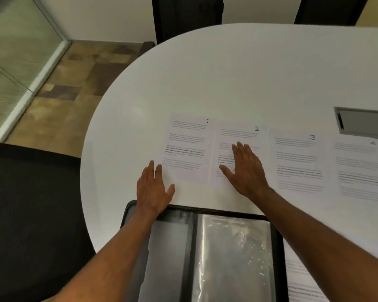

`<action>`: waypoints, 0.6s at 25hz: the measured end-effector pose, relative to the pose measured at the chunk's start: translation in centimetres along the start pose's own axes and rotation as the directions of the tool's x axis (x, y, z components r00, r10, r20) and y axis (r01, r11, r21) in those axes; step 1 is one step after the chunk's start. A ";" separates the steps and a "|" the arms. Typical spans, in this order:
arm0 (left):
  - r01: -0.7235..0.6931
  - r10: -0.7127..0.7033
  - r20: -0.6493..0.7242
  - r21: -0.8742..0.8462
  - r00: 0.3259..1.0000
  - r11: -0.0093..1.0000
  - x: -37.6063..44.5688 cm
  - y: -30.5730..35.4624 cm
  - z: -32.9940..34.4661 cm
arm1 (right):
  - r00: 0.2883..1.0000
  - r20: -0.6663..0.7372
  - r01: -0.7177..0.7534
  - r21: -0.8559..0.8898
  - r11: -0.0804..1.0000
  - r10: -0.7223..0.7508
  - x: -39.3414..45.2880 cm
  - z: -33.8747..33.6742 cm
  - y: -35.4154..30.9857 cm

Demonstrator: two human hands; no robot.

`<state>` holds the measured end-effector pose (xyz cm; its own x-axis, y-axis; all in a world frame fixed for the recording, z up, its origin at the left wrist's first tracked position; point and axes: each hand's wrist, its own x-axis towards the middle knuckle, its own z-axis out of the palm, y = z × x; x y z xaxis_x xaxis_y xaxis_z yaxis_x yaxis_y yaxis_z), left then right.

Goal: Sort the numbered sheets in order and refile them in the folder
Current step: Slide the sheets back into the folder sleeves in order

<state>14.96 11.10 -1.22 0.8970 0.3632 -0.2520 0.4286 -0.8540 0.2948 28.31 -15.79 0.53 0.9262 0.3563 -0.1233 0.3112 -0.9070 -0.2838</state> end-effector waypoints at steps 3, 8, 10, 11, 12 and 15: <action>-0.010 0.010 0.022 -0.027 1.000 1.000 3.4 -1.3 0.9 | 0.999 0.036 -0.004 -0.027 1.000 0.005 3.4 0.8 -1.7; -0.106 0.107 0.013 -0.059 0.994 0.993 7.8 -2.0 3.6 | 0.994 0.112 -0.001 -0.047 0.999 0.006 9.8 2.8 -4.0; -0.122 0.122 -0.014 -0.063 0.992 0.990 9.0 -2.1 4.7 | 0.989 0.147 0.011 -0.061 0.998 -0.002 12.7 3.5 -4.3; -0.117 0.116 -0.020 -0.069 0.993 0.991 9.5 -2.1 5.2 | 0.988 0.153 0.019 -0.069 0.997 -0.008 14.1 3.9 -4.3; -0.113 0.111 -0.024 -0.068 0.994 0.991 9.7 -2.2 5.7 | 0.988 0.155 0.026 -0.079 0.997 -0.013 15.4 4.1 -4.3; -0.091 0.090 -0.037 -0.044 0.995 0.995 10.1 -2.4 7.2 | 0.984 0.179 0.035 -0.102 0.994 -0.016 18.9 5.2 -4.0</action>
<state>22.26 14.11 -11.13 0.9353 0.2986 -0.1899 0.3491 -0.8663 0.3572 43.41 -4.24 -5.57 0.8680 0.4053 -0.2870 0.3633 -0.9122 -0.1894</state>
